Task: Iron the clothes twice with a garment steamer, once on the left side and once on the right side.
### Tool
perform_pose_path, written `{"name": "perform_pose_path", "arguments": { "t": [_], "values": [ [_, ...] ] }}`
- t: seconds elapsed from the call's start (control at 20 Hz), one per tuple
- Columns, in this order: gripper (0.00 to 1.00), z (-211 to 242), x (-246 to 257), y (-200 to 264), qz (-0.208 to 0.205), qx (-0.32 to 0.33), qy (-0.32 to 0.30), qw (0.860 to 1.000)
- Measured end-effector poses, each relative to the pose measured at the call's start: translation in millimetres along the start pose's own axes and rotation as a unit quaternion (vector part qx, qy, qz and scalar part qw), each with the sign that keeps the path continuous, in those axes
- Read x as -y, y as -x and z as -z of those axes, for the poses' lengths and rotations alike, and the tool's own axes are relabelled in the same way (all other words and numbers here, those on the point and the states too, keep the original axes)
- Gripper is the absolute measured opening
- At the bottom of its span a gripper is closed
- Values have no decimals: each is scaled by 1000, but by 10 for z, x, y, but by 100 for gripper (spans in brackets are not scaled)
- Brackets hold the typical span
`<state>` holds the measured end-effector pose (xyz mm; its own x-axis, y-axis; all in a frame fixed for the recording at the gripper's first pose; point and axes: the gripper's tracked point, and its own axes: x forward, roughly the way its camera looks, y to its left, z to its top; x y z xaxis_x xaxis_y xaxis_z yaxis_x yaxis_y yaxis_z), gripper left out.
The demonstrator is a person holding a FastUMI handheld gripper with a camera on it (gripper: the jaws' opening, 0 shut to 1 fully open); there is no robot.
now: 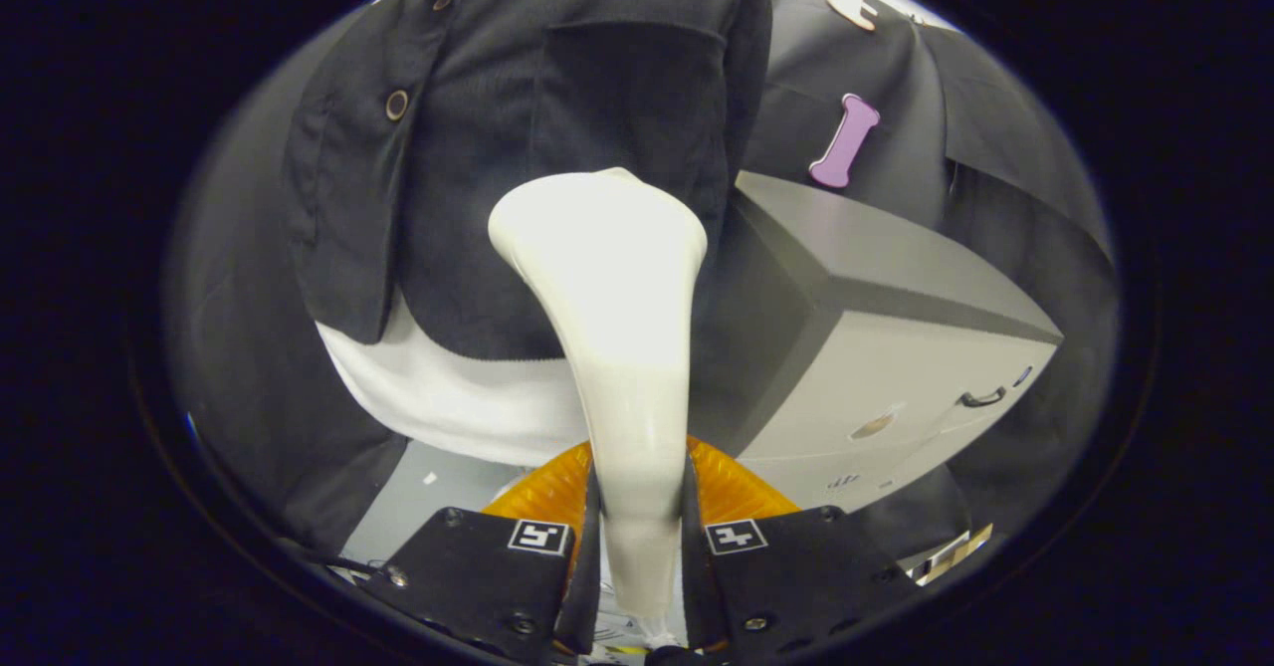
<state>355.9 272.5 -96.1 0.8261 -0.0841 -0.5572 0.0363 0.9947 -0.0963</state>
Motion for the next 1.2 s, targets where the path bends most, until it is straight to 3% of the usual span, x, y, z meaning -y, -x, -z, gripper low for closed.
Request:
{"name": "perform_pose_path", "arguments": {
  "t": [0.3,0.6,1.2],
  "values": [
    [36,195,-4,-24,-4,-20,-2,1000],
    [36,65,54,100,-7,-2,-11,1000],
    [36,-1148,56,846,-37,157,-50,986]
  ]
}}
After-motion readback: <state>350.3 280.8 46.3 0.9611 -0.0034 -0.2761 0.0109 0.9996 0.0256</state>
